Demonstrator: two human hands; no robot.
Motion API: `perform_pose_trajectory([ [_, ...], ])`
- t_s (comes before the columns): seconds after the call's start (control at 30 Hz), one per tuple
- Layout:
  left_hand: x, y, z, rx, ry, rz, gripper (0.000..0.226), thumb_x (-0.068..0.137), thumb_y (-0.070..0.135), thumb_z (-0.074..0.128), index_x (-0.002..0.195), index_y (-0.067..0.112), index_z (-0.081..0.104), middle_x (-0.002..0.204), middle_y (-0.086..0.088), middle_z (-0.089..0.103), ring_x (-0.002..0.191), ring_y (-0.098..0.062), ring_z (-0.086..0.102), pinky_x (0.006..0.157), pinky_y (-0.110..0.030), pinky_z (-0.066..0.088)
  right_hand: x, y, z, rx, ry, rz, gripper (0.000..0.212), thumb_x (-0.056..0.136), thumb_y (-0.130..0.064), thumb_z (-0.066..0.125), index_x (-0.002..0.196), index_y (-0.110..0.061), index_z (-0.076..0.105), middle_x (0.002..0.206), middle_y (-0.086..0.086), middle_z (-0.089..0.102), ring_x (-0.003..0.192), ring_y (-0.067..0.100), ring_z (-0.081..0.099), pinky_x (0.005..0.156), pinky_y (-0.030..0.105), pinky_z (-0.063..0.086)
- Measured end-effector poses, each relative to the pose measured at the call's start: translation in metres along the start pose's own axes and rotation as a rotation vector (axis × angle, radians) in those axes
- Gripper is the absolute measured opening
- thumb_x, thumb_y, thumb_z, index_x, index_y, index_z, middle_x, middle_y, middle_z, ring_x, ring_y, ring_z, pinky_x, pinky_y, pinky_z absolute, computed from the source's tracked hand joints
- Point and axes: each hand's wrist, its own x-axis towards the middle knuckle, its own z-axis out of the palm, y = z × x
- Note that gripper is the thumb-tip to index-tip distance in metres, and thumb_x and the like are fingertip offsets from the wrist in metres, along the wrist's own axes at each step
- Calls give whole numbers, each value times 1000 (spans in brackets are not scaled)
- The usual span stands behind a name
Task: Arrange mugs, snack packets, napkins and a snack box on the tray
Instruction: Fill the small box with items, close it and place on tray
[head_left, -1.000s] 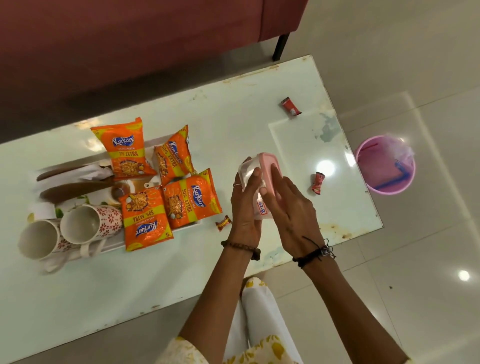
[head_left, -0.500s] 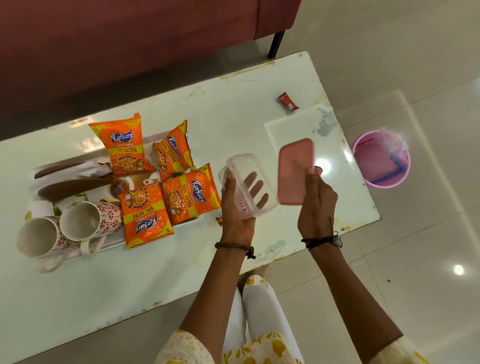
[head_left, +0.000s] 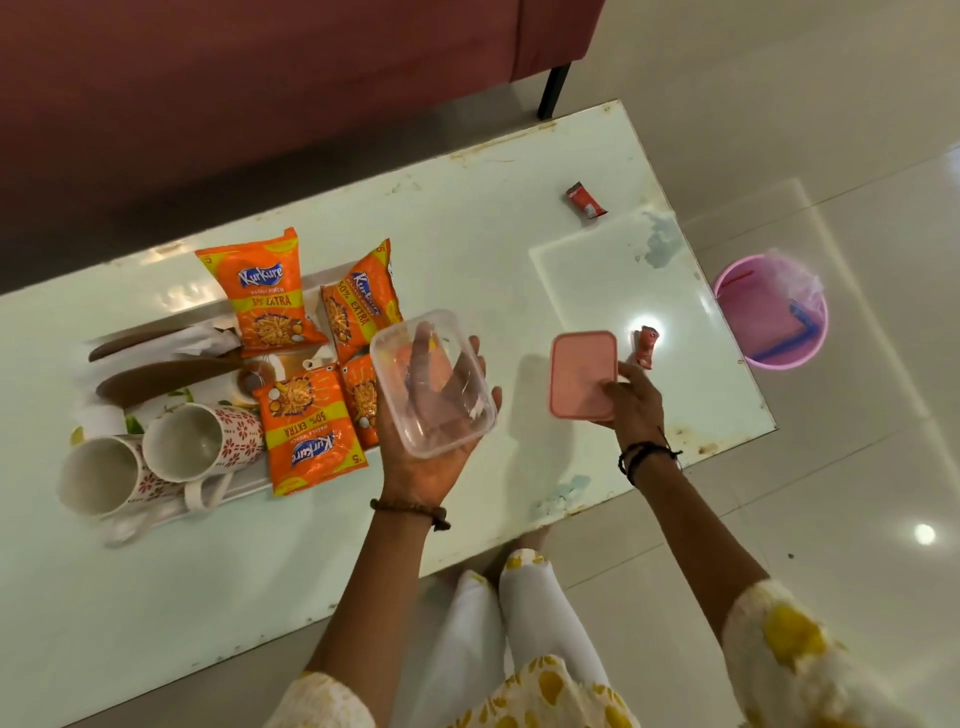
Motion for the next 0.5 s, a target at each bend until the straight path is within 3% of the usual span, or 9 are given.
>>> perform_pose_trajectory([
  [0.07,-10,1,-15,-13,41,5,53,75,48,56,124,29,55,123,-6,63,109,-23,63,93,-46,49,11,16,7,-77,-71,80,40,89,3,46,127,-6,50,119,17,56,110,34,53,99,49,46],
  [0.17,-20,3,-36,24,108,-1,45,78,50,49,113,27,66,115,-4,69,102,-23,67,91,-47,50,18,34,13,-242,-46,38,38,87,0,51,124,-9,54,123,19,59,109,32,57,89,30,45],
  [0.23,-24,3,-49,4,145,-38,48,84,51,41,121,25,58,108,-5,70,96,-24,68,87,-46,54,20,43,14,-352,43,-8,35,85,-2,55,120,-8,58,118,20,62,105,32,60,80,27,44],
  [0.33,-30,2,-61,-20,167,-74,49,87,51,34,129,27,45,106,-8,70,93,-26,69,82,-43,56,18,46,15,-600,86,-75,39,86,-11,57,124,-9,53,127,16,53,108,32,57,81,33,47],
  [0.43,-37,4,-71,-18,179,-80,51,83,52,36,127,28,45,104,-9,71,90,-25,69,81,-41,56,4,43,29,-864,60,-412,43,85,-17,60,127,-10,51,131,15,48,114,32,50,86,41,48],
  [0.5,-41,4,-78,-20,183,-85,50,82,51,43,126,28,47,102,-9,71,88,-23,69,78,-39,57,-9,46,52,-959,-147,-684,40,87,-18,58,126,-12,53,129,13,53,113,31,51,91,40,45],
])
